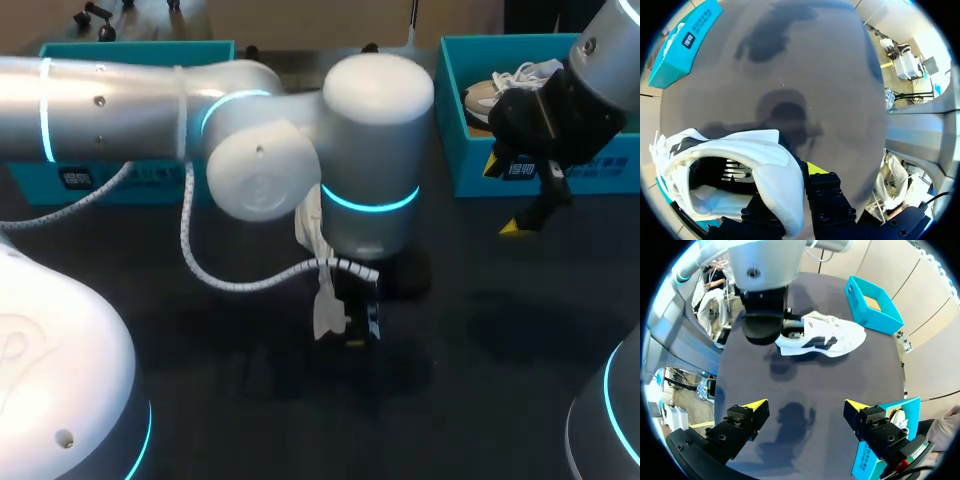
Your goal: Take the shoe out of the shoebox, open the shoe tongue, remove and reinsert the insole, then place the shoe into the shoebox
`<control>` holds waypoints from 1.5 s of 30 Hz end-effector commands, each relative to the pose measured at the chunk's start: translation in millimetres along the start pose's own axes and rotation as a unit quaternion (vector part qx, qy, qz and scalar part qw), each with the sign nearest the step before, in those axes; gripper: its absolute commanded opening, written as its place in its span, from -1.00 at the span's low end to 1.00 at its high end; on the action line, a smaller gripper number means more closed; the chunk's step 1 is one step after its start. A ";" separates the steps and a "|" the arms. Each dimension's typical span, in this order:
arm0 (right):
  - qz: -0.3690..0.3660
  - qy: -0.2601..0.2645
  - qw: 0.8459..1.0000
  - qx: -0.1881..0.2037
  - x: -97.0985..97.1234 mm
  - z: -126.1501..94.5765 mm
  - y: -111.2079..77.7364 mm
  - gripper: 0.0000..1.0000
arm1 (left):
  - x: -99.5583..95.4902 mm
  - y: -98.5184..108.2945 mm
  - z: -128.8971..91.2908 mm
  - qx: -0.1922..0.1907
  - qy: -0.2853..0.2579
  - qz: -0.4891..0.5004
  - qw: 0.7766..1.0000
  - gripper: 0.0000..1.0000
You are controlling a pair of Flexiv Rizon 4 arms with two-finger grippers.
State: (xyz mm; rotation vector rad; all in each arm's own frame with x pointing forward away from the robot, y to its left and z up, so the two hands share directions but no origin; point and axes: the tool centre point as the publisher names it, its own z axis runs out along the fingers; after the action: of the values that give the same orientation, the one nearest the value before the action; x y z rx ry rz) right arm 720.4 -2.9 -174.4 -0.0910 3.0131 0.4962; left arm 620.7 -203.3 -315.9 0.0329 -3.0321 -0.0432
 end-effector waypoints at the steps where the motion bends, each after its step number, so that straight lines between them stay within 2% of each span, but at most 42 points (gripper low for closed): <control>1: 0.000 0.001 1.000 0.001 -1.4 1.6 1.0 1.00 | 1.5 14.9 -41.1 0.010 -0.006 0.002 1.000 -1.00; 13: 0.000 0.001 1.000 0.001 -1.4 1.6 1.0 1.00 | -0.2 23.4 -98.3 0.000 -0.018 0.002 1.000 -1.00; 17: 0.000 0.001 1.000 0.001 -1.4 1.6 1.0 1.00 | -4.7 25.8 -105.8 -0.021 -0.021 0.008 1.000 -1.00; 24: 0.000 0.001 1.000 0.001 -1.4 1.6 1.0 1.00 | -12.0 38.8 -114.7 -0.023 -0.035 0.008 0.999 -1.00; 28: 0.000 0.001 1.000 0.001 -1.4 1.6 1.0 1.00 | -21.8 57.3 -117.3 -0.009 -0.023 0.010 1.000 -1.00; 30: 0.000 0.001 1.000 0.001 -1.4 1.6 1.0 1.00 | -26.6 64.1 -117.6 -0.017 -0.020 0.017 1.000 -1.00; 34: 0.000 0.001 1.000 0.001 -1.4 1.6 1.0 1.00 | -44.0 86.1 -116.7 -0.003 -0.004 0.013 1.000 -1.00; 45: 0.000 0.001 1.000 0.001 -1.4 1.6 1.0 1.00 | -94.4 149.0 -120.5 -0.006 0.012 0.027 1.000 -1.00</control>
State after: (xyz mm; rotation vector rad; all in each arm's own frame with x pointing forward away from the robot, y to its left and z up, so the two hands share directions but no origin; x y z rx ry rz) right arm 720.3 -2.9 -174.5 -0.0912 3.0131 0.4963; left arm 716.8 -85.6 -208.5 -0.0484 -3.0084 -0.1749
